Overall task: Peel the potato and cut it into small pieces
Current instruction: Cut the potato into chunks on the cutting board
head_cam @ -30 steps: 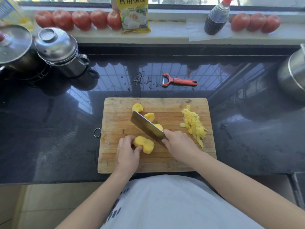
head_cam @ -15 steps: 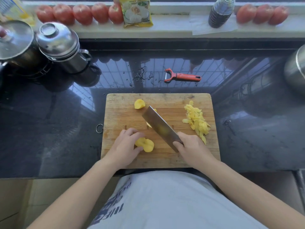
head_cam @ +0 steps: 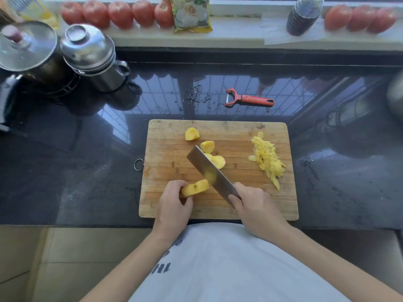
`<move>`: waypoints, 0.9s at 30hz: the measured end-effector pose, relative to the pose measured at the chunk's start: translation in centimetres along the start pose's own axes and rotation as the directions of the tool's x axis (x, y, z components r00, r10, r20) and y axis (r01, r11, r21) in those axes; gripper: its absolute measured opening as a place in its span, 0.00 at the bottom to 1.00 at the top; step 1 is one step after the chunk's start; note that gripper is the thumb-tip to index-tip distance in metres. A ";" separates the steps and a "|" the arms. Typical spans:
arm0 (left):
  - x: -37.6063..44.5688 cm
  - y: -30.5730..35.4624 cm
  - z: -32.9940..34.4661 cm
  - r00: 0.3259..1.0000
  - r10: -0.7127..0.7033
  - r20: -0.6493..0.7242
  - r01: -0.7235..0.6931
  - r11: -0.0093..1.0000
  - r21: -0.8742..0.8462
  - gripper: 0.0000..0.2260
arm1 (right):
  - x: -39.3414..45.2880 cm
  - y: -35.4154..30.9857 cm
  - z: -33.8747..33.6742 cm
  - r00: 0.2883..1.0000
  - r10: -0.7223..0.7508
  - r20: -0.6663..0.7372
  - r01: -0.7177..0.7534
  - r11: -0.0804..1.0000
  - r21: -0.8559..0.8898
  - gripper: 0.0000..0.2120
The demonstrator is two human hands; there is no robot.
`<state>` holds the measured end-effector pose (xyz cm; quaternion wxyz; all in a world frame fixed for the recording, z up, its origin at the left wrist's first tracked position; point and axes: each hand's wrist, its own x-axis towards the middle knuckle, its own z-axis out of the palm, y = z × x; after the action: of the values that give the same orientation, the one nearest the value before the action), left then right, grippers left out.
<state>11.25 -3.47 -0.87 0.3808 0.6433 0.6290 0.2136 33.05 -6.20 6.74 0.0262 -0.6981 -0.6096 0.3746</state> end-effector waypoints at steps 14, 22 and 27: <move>-1.1 0.9 1.6 0.994 -0.105 -0.020 0.105 0.994 -0.023 0.13 | -1.7 0.1 0.9 0.990 -0.140 -0.026 0.133 0.973 -0.188 0.10; -1.2 1.1 1.8 0.993 -0.118 -0.018 0.118 0.993 0.004 0.13 | -1.8 0.4 1.4 0.985 -0.169 0.023 0.168 0.942 -0.291 0.06; -1.2 1.2 1.8 0.993 -0.111 -0.027 0.111 0.994 0.003 0.14 | -1.6 0.4 1.4 0.986 -0.163 0.036 0.166 0.931 -0.324 0.08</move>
<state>13.22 -4.95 -0.86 0.3822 0.6052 0.6692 0.1994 32.61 -8.33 6.31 -0.0607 -0.6378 -0.7195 0.2682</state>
